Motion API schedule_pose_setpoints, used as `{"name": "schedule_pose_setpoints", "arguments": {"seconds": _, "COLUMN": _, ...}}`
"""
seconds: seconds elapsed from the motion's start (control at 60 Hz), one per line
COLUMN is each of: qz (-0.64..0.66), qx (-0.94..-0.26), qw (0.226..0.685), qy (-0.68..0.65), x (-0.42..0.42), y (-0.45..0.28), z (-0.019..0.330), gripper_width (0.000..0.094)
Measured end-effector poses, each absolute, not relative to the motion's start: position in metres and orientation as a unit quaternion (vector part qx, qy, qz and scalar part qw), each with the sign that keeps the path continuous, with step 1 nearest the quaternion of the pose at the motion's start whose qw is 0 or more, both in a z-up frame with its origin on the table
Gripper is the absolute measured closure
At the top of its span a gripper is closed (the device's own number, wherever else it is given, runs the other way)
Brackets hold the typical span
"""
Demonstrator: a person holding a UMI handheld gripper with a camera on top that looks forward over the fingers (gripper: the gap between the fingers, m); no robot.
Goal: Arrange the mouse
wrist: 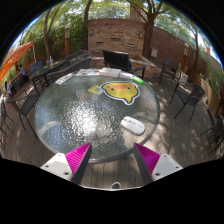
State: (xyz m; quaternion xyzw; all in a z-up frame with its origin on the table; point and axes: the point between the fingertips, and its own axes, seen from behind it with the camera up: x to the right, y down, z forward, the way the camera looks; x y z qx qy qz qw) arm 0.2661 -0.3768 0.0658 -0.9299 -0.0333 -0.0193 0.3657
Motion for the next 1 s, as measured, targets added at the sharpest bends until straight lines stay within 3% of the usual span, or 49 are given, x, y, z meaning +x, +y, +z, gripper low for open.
{"name": "schedule_pose_setpoints", "arguments": {"seconds": 0.15, "qz": -0.05, "qx": -0.925, "qw": 0.375, "qy": -0.023, "x": 0.341, "y": -0.328, "z": 0.025, "gripper_width": 0.008}}
{"name": "schedule_pose_setpoints", "arguments": {"seconds": 0.317, "qz": -0.041, "qx": -0.923, "qw": 0.382, "qy": -0.029, "x": 0.371, "y": -0.282, "z": -0.009, "gripper_width": 0.0085}}
{"name": "schedule_pose_setpoints", "arguments": {"seconds": 0.583, "qz": -0.03, "qx": -0.915, "qw": 0.4, "qy": -0.051, "x": 0.378, "y": -0.233, "z": -0.013, "gripper_width": 0.0094}}
{"name": "schedule_pose_setpoints", "arguments": {"seconds": 0.633, "qz": -0.017, "qx": -0.915, "qw": 0.4, "qy": -0.052, "x": 0.373, "y": -0.226, "z": -0.015, "gripper_width": 0.0141}}
{"name": "schedule_pose_setpoints", "arguments": {"seconds": 0.733, "qz": 0.01, "qx": -0.916, "qw": 0.396, "qy": -0.061, "x": 0.359, "y": -0.226, "z": -0.019, "gripper_width": 0.0385}}
{"name": "schedule_pose_setpoints", "arguments": {"seconds": 1.0, "qz": -0.024, "qx": -0.923, "qw": 0.381, "qy": -0.049, "x": 0.356, "y": -0.234, "z": -0.011, "gripper_width": 0.0553}}
